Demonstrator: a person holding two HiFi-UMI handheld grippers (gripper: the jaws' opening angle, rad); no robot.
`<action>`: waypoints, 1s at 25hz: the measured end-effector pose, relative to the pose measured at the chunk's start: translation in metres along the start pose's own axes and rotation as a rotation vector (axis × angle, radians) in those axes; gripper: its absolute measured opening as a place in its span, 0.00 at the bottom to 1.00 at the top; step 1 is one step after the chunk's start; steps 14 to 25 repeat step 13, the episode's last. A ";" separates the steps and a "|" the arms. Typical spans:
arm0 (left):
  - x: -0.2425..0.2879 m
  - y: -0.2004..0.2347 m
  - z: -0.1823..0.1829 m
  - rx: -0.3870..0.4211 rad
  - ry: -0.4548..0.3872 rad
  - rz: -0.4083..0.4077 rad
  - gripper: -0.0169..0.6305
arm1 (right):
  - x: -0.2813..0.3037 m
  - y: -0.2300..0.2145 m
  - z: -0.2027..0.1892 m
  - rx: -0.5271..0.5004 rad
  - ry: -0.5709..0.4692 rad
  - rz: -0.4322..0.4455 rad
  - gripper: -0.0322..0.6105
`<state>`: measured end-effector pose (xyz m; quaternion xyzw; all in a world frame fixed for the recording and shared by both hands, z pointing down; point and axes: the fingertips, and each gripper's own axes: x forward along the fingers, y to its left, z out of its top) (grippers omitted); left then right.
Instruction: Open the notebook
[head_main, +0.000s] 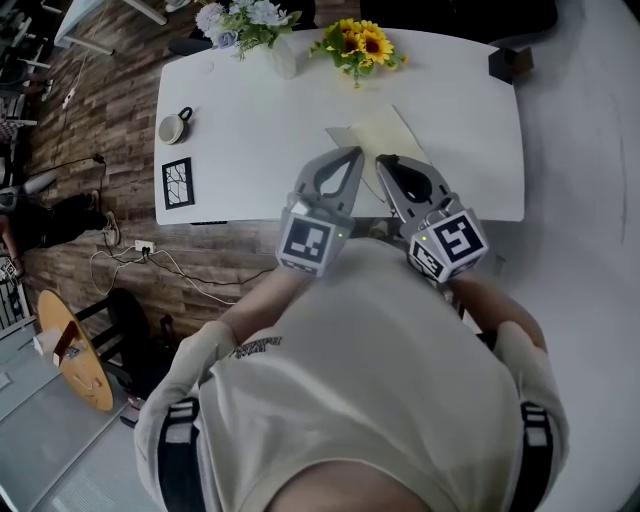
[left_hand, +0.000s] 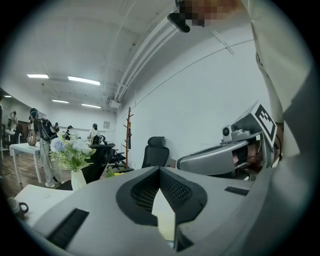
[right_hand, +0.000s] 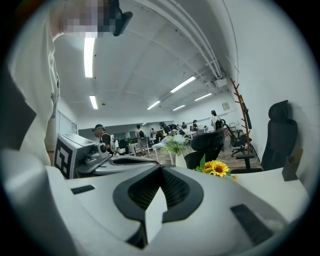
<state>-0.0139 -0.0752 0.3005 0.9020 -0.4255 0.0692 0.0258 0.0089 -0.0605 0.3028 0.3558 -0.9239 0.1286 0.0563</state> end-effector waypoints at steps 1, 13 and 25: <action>0.001 -0.001 -0.001 -0.002 0.001 -0.001 0.04 | -0.001 -0.001 0.001 -0.002 0.000 -0.001 0.05; 0.003 -0.001 -0.002 -0.018 0.000 -0.003 0.04 | -0.001 -0.006 0.003 0.008 -0.006 -0.019 0.05; 0.003 -0.001 -0.002 -0.018 0.000 -0.003 0.04 | -0.001 -0.006 0.003 0.008 -0.006 -0.019 0.05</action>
